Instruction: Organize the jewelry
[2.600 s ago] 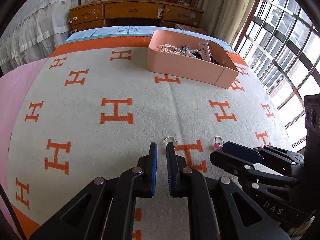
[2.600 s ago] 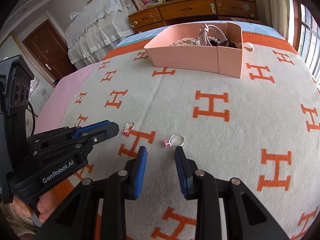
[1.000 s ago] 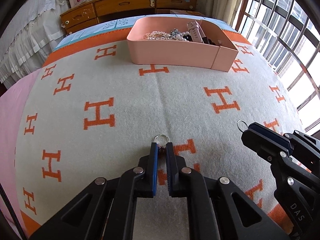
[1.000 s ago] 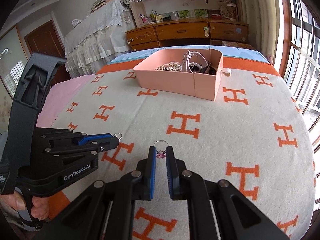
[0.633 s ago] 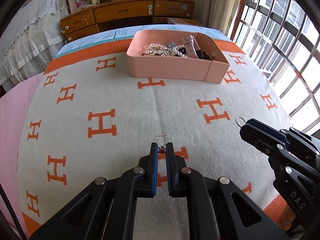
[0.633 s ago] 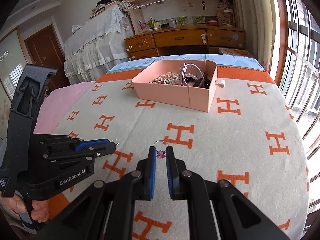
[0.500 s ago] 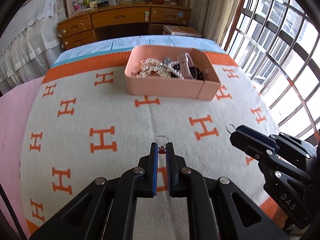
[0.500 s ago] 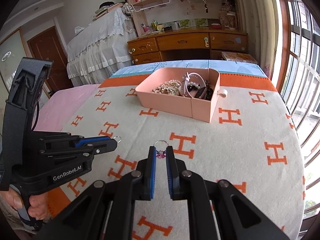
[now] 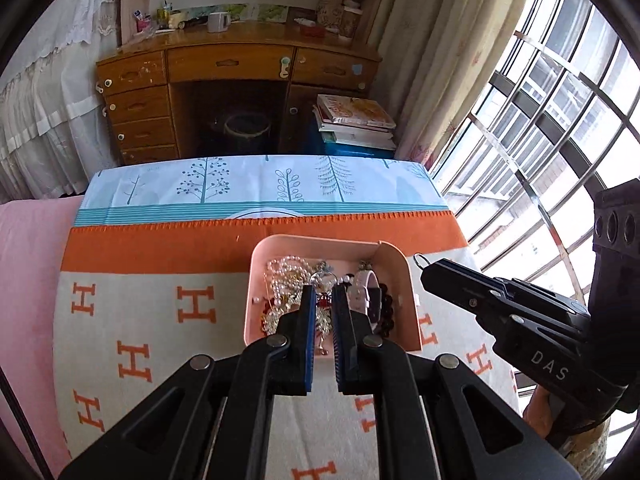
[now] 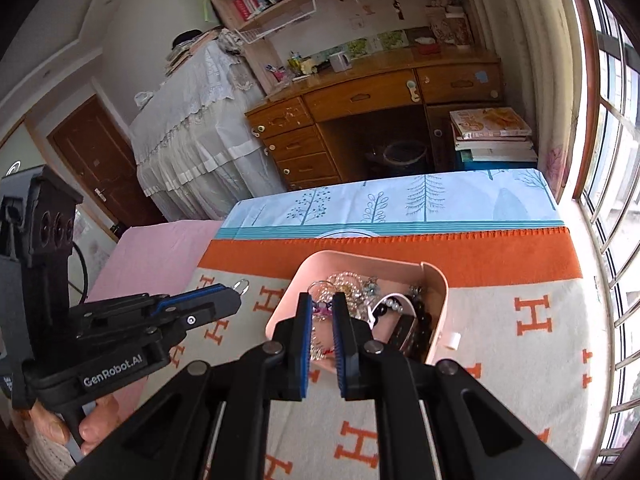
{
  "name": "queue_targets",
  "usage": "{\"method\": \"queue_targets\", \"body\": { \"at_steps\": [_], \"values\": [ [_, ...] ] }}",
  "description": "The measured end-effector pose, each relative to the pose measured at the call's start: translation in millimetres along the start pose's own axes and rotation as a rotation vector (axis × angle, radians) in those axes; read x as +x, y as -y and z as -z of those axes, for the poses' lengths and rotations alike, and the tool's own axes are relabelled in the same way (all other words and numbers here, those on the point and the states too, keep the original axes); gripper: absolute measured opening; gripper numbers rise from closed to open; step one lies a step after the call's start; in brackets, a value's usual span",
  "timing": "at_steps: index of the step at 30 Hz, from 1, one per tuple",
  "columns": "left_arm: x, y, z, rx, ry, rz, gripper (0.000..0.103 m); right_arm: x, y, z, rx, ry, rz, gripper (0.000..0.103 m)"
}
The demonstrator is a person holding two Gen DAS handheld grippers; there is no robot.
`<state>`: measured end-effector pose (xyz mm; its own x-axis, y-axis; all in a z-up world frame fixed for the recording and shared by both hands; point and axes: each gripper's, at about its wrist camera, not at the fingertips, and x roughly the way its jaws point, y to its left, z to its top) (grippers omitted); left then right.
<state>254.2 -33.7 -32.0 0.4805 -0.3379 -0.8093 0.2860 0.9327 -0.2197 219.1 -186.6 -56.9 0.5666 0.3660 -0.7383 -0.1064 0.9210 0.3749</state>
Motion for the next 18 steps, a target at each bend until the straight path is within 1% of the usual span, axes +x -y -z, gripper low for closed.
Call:
{"method": "queue_targets", "body": {
  "at_steps": [4,6,7,8,9,10,11,13,14,16,18],
  "values": [
    [27,-6,-15,-0.006,-0.033,-0.032,0.006,26,15,-12,0.047,-0.062,0.078,0.011],
    [43,-8,-15,0.006,-0.054,-0.057,0.010,38,20,-13,0.049,-0.102,0.111,0.011],
    [49,-9,-15,0.012,-0.065,-0.071,0.020,44,22,-13,0.046,-0.122,0.131,0.011],
    [53,-10,-12,0.018,-0.070,-0.080,0.034,48,24,-11,0.045,-0.139,0.147,0.011],
    [57,-10,-10,0.025,-0.070,-0.087,0.041,51,25,-9,0.046,-0.152,0.158,0.011],
    [58,-10,-8,0.031,-0.063,-0.097,0.058,52,27,-8,0.051,-0.159,0.157,0.012],
    [58,-10,-6,0.035,-0.051,-0.110,0.070,52,29,-6,0.060,-0.163,0.151,0.013],
    [54,-9,-3,0.047,-0.024,-0.122,0.075,50,31,-4,0.068,-0.161,0.144,0.017],
    [51,-8,-2,0.055,-0.020,-0.123,0.076,47,31,-3,0.068,-0.156,0.147,0.019],
    [46,-6,1,0.061,-0.014,-0.132,0.078,40,30,-1,0.066,-0.143,0.149,0.019],
    [37,-4,4,0.064,-0.003,-0.147,0.083,30,26,1,0.065,-0.127,0.145,0.019]
  ]
}}
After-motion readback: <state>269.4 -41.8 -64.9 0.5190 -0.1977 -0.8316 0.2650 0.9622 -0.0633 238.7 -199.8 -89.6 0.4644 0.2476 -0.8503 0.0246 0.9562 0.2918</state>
